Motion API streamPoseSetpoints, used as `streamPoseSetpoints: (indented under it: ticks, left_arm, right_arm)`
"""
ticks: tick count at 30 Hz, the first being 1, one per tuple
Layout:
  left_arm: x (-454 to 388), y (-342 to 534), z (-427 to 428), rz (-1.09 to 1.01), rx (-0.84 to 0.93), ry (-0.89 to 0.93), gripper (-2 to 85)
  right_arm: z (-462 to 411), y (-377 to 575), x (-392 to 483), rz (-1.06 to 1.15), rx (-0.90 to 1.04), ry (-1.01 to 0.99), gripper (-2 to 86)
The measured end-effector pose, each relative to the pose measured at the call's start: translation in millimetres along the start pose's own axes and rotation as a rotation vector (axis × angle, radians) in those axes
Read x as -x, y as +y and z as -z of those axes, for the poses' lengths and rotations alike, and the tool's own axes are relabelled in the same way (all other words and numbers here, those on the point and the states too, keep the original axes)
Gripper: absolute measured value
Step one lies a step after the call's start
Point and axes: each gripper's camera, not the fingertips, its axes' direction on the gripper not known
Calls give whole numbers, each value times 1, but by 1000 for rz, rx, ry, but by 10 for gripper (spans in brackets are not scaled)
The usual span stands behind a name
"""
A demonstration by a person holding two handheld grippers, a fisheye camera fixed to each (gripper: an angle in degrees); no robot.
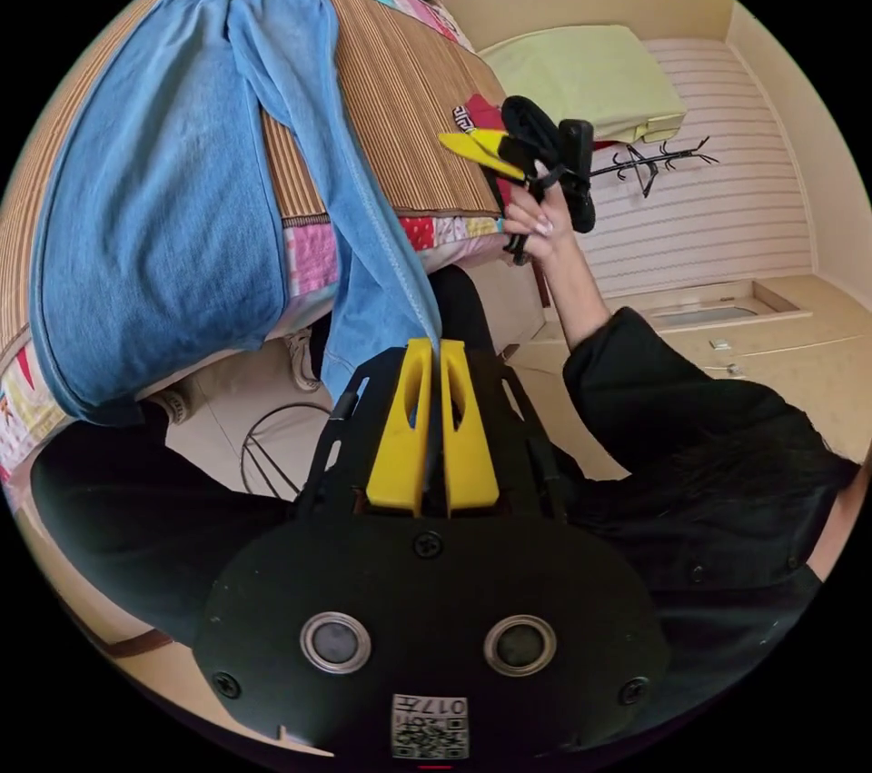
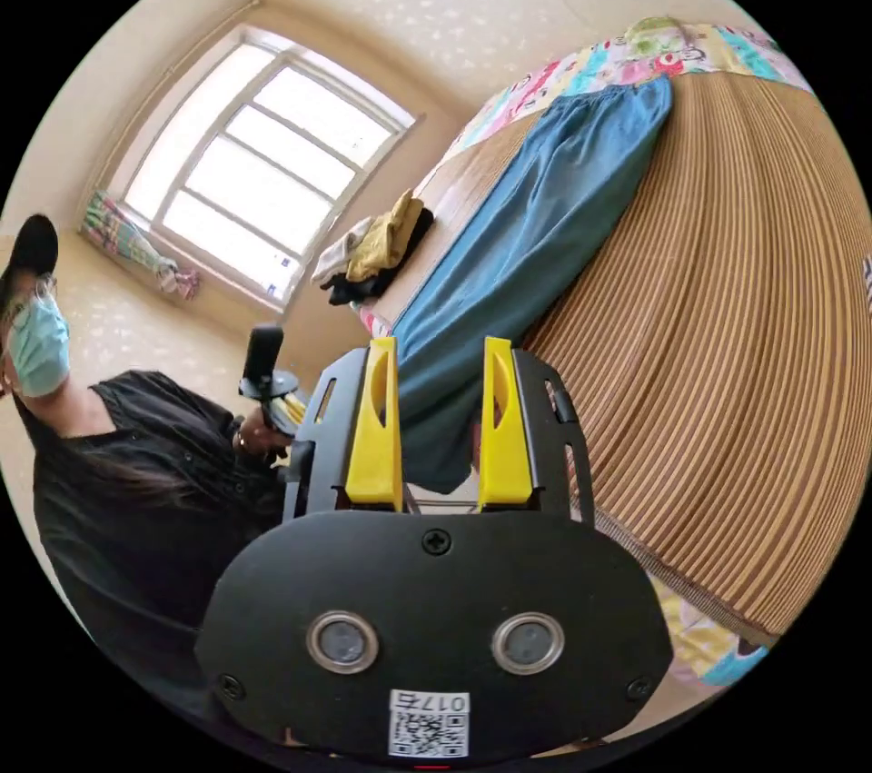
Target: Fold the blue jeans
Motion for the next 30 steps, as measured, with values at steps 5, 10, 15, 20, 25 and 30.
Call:
streamPoseSetpoints:
  ticks: [5, 10, 15, 20, 25, 30]
  left_arm:
    - [5, 2, 11, 22, -40, 36, -10]
    - [-1, -9, 22, -18, -108, 109, -9]
    - [24, -4, 51, -21, -189, 301, -9]
    - [73, 37, 107, 111, -359, 280, -9]
    - [127, 74, 143, 317, -461, 166, -7]
    - [157, 83, 150, 451, -384, -160, 0]
  right_arm:
    - [-64, -137, -70, -141, -35, 242, 175]
    - [-135, -228, -104, -218, -4, 490, 115]
    - [-184, -271, -63, -65, -67, 606, 26]
    - [-278, -312, 15, 190, -63, 539, 19]
    - [-409, -340, 16, 195, 106, 453, 36]
    - [-441, -313, 3, 178, 183, 390, 85]
